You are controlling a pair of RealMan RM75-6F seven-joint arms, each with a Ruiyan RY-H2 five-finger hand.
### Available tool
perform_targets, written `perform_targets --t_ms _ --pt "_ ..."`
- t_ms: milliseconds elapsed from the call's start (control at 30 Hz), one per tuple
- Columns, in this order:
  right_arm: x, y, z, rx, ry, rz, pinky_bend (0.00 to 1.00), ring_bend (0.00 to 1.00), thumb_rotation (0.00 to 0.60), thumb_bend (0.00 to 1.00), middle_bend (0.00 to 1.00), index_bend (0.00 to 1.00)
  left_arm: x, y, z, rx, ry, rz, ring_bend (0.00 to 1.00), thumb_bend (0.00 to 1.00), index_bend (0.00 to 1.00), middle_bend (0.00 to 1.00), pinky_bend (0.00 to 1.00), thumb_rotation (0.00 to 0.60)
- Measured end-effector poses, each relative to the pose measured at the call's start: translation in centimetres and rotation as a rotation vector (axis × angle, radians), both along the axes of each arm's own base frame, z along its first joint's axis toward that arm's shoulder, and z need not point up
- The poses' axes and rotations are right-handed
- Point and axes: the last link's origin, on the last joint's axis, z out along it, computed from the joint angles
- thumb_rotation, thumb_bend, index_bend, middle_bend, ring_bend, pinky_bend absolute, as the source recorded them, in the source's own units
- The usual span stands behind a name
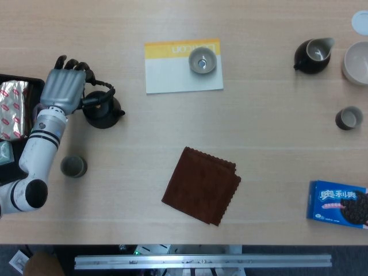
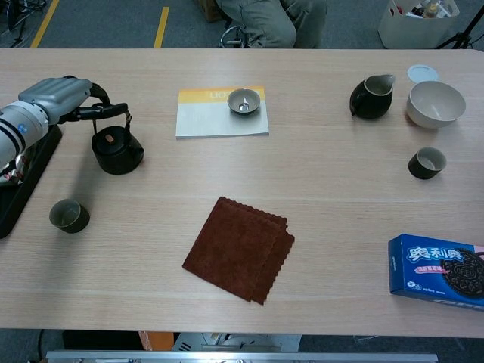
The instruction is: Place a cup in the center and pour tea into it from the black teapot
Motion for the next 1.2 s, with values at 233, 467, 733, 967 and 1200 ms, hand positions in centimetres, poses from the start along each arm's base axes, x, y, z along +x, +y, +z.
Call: perform_targets --t_ms 233,467,733,967,1200 --pt "0.2 0.1 0.0 0.001 -0.004 0.012 0.02 0.01 0.6 0.26 0.12 0.18 -0.1 -2.9 1.6 -0.004 -0.004 -0.002 0.13 0.13 0.38 0.21 0.0 0.002" --pt "0.4 0.4 0.2 -0.004 -0.005 0.014 0.02 0.01 0.6 0.26 0.12 0.18 -0.9 -5.8 3.0 -0.001 -0.012 0.02 0.13 0.13 0.33 0.22 0.0 0.002" --pt "0.5 0.7 0.3 -0.007 -0.007 0.015 0.02 0.01 0.6 0.26 0.12 0.18 -0.7 -6.6 3.6 0.021 -0.066 0.031 0.14 0.13 0.26 0.25 0.0 0.006" --pt "0.3 0.7 0.3 -0.001 -0.002 0.008 0.02 0.01 0.6 0.26 0.12 0.18 0.5 -8.3 3.5 0.019 -0.081 -0.016 0.15 0.13 0.29 0.29 0.0 0.005" --pt "0.1 0.6 0.3 0.007 0.005 -0.001 0.02 0.01 0.6 0.26 0.12 0.18 1.5 -9.9 2.3 -0.005 -0.093 -0.053 0.15 0.13 0.3 0.3 0.0 0.004"
